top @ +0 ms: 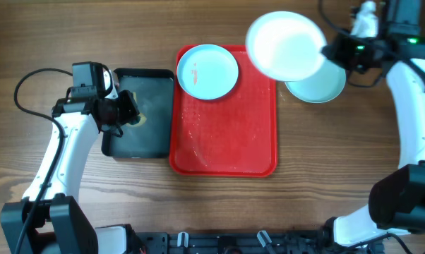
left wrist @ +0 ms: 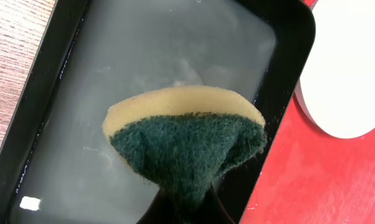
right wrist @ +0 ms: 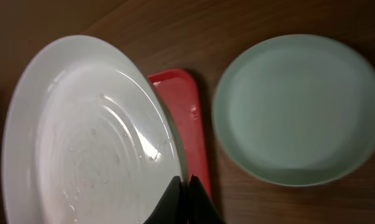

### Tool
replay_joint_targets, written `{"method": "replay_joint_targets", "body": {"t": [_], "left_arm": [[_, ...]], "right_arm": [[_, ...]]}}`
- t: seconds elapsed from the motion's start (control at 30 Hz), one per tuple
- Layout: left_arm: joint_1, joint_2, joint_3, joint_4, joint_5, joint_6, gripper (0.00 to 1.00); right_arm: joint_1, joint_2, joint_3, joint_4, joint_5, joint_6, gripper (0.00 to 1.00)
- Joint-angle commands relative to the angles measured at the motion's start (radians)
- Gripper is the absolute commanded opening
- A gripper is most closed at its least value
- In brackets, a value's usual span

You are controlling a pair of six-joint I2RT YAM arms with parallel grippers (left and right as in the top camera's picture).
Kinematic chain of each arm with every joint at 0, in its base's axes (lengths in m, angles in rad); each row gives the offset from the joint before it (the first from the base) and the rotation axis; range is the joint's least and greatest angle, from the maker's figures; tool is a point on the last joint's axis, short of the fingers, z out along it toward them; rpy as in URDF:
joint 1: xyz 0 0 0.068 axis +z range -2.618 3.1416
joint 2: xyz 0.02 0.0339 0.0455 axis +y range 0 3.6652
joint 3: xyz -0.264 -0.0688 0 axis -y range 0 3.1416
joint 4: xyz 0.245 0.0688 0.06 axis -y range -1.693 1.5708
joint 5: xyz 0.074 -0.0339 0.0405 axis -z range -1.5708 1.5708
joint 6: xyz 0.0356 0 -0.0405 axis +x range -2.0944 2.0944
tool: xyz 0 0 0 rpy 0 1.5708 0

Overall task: Clean dirty plates on tray and stack at the side
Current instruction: 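Carry the white plate right and stack it on the green plate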

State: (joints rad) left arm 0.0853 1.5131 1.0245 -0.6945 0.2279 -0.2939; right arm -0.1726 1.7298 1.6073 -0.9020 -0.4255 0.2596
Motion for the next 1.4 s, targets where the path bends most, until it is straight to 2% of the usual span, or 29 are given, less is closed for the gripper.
{"method": "replay_joint_targets", "body": {"t": [0.0, 0.13, 0.67, 1.17, 1.27, 1.37], "left_arm": [[0.002, 0.008, -0.011, 0.006, -0.009, -0.001, 0.04], [0.002, 0.008, -0.011, 0.006, -0.009, -0.001, 0.04], [0.002, 0.008, -0.011, 0.005, -0.009, -0.001, 0.04], [0.002, 0.008, -0.011, 0.005, -0.009, -0.001, 0.04], [0.002, 0.008, -0.011, 0.005, -0.009, 0.0, 0.04], [0.002, 0.008, -0.011, 0.005, -0.009, 0.003, 0.04]], "right_arm": [[-0.066, 0.01, 0.013, 0.0, 0.22, -0.011, 0.04], [-0.089, 0.053, 0.0, 0.016, 0.348, 0.022, 0.04], [-0.09, 0.391, 0.0, 0.085, 0.35, 0.032, 0.04], [-0.089, 0.406, 0.0, 0.032, 0.32, 0.028, 0.06], [-0.089, 0.406, 0.002, 0.021, 0.319, 0.026, 0.18], [-0.089, 0.4, 0.037, -0.011, 0.235, -0.035, 0.55]]}}
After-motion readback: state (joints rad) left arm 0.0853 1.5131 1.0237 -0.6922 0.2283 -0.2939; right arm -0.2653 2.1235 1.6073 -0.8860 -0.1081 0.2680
